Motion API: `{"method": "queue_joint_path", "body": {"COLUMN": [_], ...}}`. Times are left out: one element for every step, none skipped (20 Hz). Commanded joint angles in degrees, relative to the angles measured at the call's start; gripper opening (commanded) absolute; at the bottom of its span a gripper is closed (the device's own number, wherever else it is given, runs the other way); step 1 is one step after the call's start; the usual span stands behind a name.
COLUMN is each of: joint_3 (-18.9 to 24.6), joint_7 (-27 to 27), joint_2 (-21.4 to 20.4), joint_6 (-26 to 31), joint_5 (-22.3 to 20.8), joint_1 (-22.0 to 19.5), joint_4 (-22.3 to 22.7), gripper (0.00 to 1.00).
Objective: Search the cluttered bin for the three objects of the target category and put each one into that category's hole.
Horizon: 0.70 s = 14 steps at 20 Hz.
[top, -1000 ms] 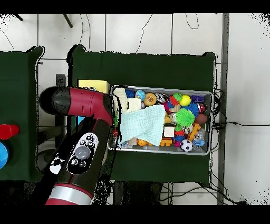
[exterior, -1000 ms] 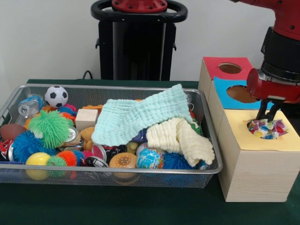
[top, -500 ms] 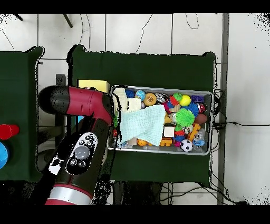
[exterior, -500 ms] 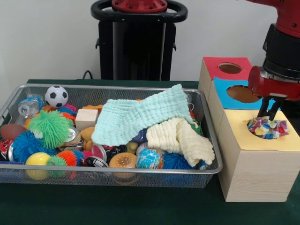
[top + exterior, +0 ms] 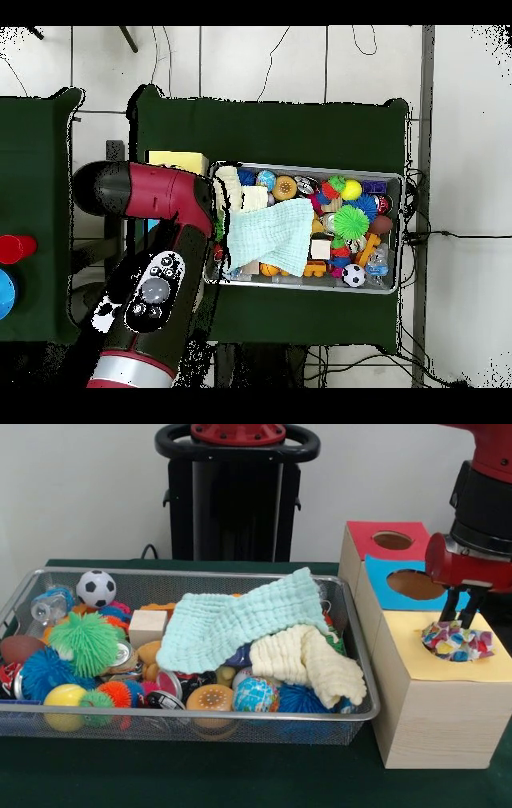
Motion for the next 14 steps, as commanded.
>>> {"method": "queue_joint_path", "body": {"joint_3": [4.4, 4.4, 4.4, 4.4, 4.4, 4.4, 4.4, 4.4, 4.4, 4.5, 4.5, 4.5, 4.6, 4.6], "joint_7": [13.1, 13.1, 13.2, 13.2, 13.2, 13.3, 13.3, 13.3, 13.3, 13.3, 13.3, 13.2, 12.6, 12.6], "joint_2": [-0.9, -0.9, -1.0, -1.0, -0.9, -0.9, -0.9, -0.9, -0.9, -0.9, -0.9, -0.9, -0.7, -0.6], "joint_6": [5.7, 5.7, 5.7, 5.7, 5.8, 5.8, 5.8, 5.7, 5.8, 5.8, 5.8, 5.5, 4.5, 4.6], "joint_5": [0.2, 0.2, 0.2, 0.2, 0.2, 0.2, 0.2, 0.2, 0.2, 0.2, 0.1, 0.1, -0.1, -0.1], "joint_1": [-2.1, -2.1, -2.1, -2.1, -2.1, -2.1, -2.1, -2.1, -2.1, -2.1, -2.1, -2.1, -2.2, -2.2], "joint_4": [-1.1, -1.0, -1.0, -1.0, -1.0, -1.1, -1.1, -1.0, -1.0, -1.0, -1.0, -1.0, -1.7, -2.0], "gripper": [1.0, 1.0, 1.0, 1.0, 1.0, 1.0, 1.0, 1.0, 1.0, 1.0, 1.0, 1.0, 1.0, 1.0]}}
